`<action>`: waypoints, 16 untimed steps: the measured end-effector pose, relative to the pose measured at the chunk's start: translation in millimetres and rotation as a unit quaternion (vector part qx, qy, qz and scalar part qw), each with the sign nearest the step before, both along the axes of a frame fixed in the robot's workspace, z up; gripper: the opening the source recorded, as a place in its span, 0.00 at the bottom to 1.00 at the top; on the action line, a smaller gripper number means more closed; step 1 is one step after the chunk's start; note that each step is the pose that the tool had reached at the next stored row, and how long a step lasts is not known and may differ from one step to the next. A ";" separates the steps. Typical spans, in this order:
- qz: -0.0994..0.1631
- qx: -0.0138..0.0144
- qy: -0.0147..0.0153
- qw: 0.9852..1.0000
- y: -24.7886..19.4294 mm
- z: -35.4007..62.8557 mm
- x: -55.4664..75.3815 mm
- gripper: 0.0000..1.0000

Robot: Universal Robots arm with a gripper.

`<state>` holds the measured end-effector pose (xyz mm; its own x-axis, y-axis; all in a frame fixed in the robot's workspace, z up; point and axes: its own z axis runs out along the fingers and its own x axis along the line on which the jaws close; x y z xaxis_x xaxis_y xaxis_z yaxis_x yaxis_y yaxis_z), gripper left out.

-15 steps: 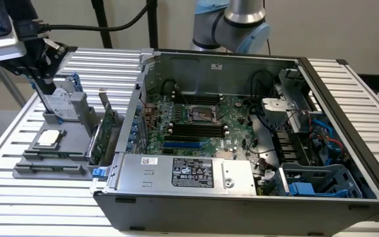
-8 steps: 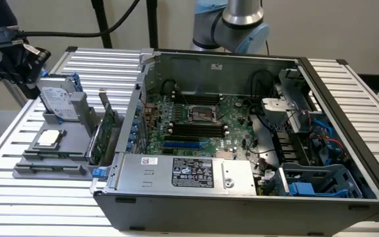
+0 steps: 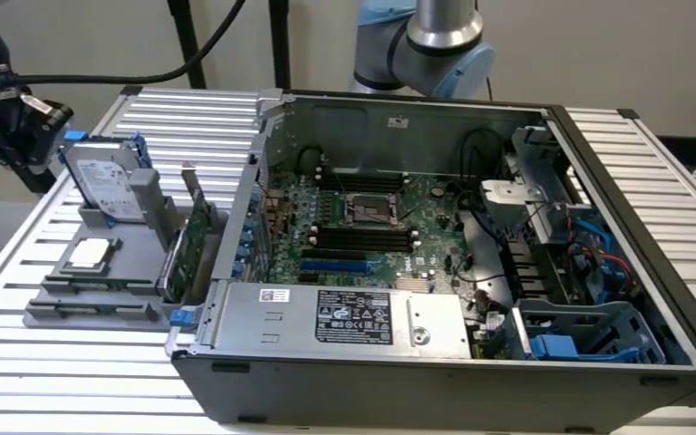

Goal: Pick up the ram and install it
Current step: 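Reach for the ram, then pick up the ram and move it above insertion slot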

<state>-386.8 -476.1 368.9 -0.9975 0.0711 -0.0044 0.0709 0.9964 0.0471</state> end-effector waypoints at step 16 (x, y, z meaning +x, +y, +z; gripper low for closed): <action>0.009 0.000 0.006 1.000 -8.9 -19.1 -9.2 0.00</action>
<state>-396.0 -484.9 349.8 -0.9985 0.0534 0.0071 0.0537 0.9975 0.0455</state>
